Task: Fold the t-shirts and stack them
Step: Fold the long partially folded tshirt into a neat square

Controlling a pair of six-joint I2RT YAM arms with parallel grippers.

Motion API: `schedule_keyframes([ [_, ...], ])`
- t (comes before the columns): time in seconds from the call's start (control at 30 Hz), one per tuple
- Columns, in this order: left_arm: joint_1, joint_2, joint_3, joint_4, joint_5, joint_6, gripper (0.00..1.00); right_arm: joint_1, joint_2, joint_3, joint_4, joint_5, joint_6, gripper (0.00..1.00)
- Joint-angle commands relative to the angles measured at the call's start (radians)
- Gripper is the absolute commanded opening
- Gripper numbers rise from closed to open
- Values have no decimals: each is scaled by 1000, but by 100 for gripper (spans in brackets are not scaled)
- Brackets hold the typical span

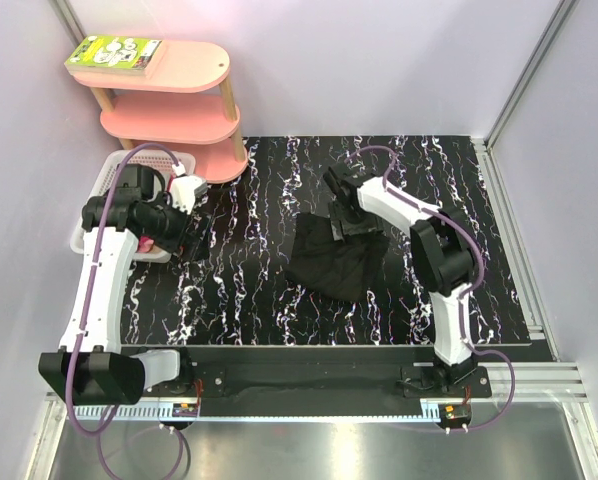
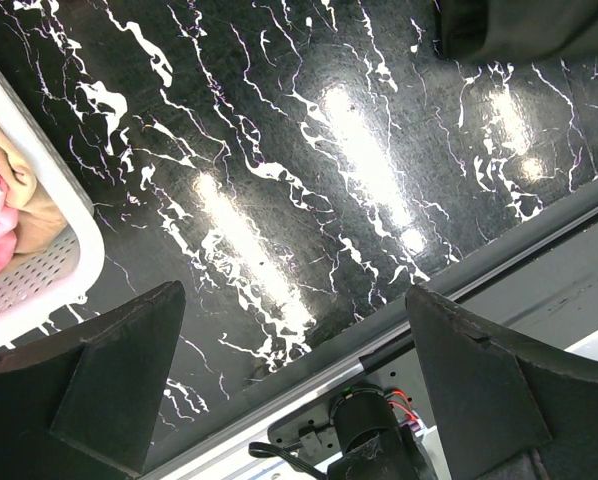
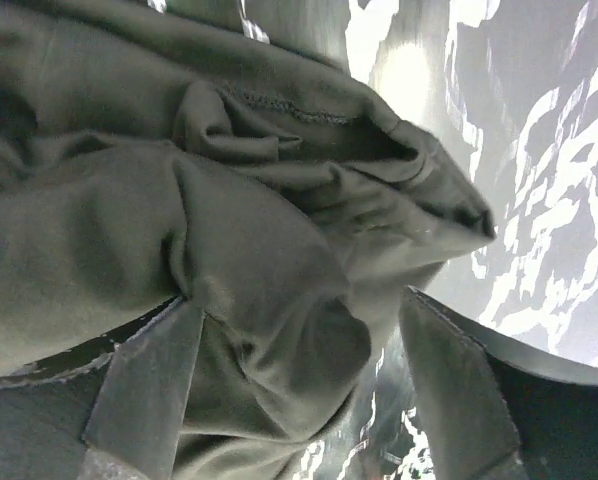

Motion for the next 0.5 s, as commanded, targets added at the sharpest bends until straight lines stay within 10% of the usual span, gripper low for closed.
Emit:
schedule_keyframes([
  [0.0,3,-50,7,-16,13,28,98,-36,62,185,-22,17,-45,91],
  [0.33,3,-78,-13,-28,17,31,98,-103,21,518,-249,-31,30,100],
  [0.47,3,-76,1,-30,25,28,98,-115,-81,386,-115,-526,151,100],
])
